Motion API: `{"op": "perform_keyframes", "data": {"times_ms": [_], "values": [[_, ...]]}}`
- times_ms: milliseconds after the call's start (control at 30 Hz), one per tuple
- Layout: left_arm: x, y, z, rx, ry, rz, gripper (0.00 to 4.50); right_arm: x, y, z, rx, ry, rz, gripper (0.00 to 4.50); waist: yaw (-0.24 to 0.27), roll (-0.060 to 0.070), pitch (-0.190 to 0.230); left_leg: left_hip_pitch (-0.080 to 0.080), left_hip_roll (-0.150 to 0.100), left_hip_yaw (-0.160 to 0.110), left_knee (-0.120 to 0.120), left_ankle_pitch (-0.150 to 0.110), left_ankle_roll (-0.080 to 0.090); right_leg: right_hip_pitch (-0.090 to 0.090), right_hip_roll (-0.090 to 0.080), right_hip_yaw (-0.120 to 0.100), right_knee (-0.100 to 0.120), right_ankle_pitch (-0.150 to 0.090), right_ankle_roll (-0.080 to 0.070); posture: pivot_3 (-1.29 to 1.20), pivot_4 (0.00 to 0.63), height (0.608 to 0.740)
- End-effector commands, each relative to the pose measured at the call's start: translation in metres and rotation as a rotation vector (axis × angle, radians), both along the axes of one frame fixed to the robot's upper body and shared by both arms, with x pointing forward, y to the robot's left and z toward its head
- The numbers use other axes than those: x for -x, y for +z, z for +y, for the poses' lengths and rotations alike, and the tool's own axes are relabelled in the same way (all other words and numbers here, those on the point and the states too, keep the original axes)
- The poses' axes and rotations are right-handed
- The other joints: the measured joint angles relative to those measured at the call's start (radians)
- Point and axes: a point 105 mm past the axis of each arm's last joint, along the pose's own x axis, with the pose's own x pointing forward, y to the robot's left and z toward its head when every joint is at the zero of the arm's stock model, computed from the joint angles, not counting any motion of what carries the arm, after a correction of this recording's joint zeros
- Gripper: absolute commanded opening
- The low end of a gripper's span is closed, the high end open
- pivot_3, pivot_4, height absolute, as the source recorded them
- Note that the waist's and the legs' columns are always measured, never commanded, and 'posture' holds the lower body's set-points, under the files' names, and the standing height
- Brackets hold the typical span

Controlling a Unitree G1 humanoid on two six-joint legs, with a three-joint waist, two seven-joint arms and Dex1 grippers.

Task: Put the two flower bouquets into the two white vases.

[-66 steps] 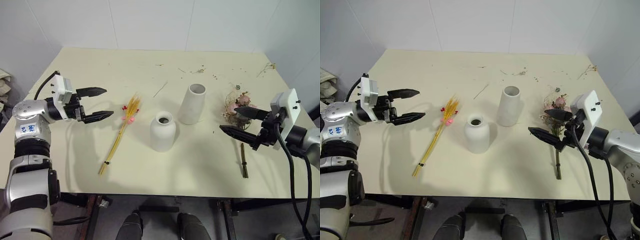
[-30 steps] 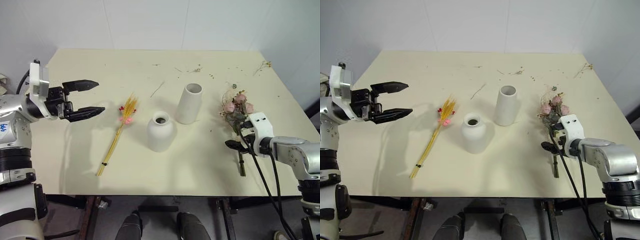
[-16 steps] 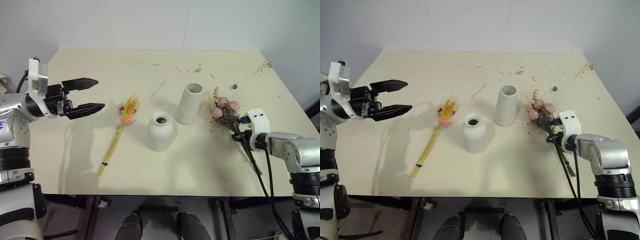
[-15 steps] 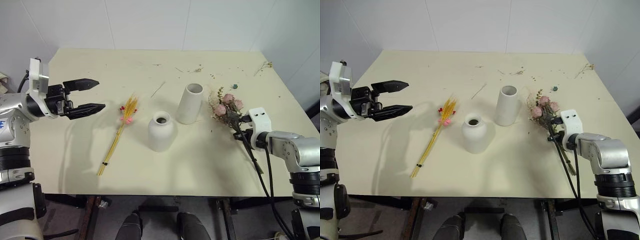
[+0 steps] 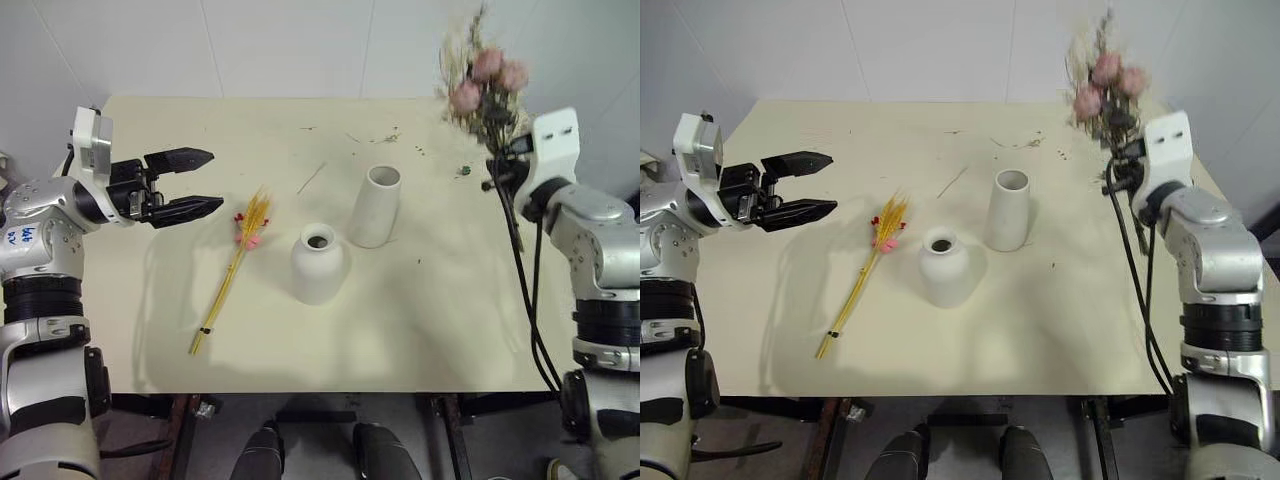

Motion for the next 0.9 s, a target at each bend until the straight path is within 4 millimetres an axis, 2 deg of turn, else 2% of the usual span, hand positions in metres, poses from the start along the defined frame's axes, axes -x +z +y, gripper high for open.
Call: {"op": "perform_keyframes", "data": {"times_ms": [33,133,233,400,533,900], "values": [[0.003,0.017,0.001,0.026,-0.011,-0.086,4.5,0.001,0.042,0.016,-0.017,0.036,-0.2,0.09,0.0,0.0,0.0,0.0,0.0,0.0,0.0,0.0,0.0,0.0,0.0,0.0,0.0,0.0,0.0,0.0,0.15,0.74],[0.001,0.017,-0.001,0.036,-0.016,-0.095,4.5,0.0,0.065,0.045,-0.044,0.133,-0.353,0.09,0.001,0.0,0.0,0.0,0.0,0.0,0.0,0.0,0.0,0.0,0.0,0.0,0.0,0.0,0.0,0.0,0.15,0.74],[0.001,0.015,-0.002,0.034,-0.017,-0.096,4.5,0.005,0.086,0.071,-0.142,0.26,-0.535,0.09,-0.005,0.0,0.0,0.0,0.0,0.0,0.0,0.0,0.0,0.0,0.0,0.0,0.001,0.0,0.0,0.0,0.15,0.74],[0.003,0.013,-0.001,0.035,-0.007,-0.104,4.5,-0.001,0.087,0.104,-0.198,0.379,-0.6,0.09,-0.017,0.0,0.0,0.0,0.0,0.0,0.0,0.0,0.0,0.0,0.0,0.0,0.004,0.0,0.0,0.0,0.15,0.74],[0.006,0.01,0.001,0.038,0.005,-0.104,4.5,-0.002,0.086,0.124,-0.247,0.456,-0.618,0.09,-0.021,0.001,0.0,0.0,0.0,-0.001,0.0,0.0,-0.001,0.0,0.001,0.0,0.005,0.0,0.0,0.0,0.15,0.74],[0.015,0.006,0.006,0.043,0.04,-0.097,4.5,-0.013,0.076,0.143,-0.386,0.498,-0.601,0.09,-0.024,0.001,0.001,0.001,0.0,-0.001,-0.001,0.001,-0.001,-0.001,0.001,0.001,0.005,0.0,0.0,0.0,0.15,0.74]]}}
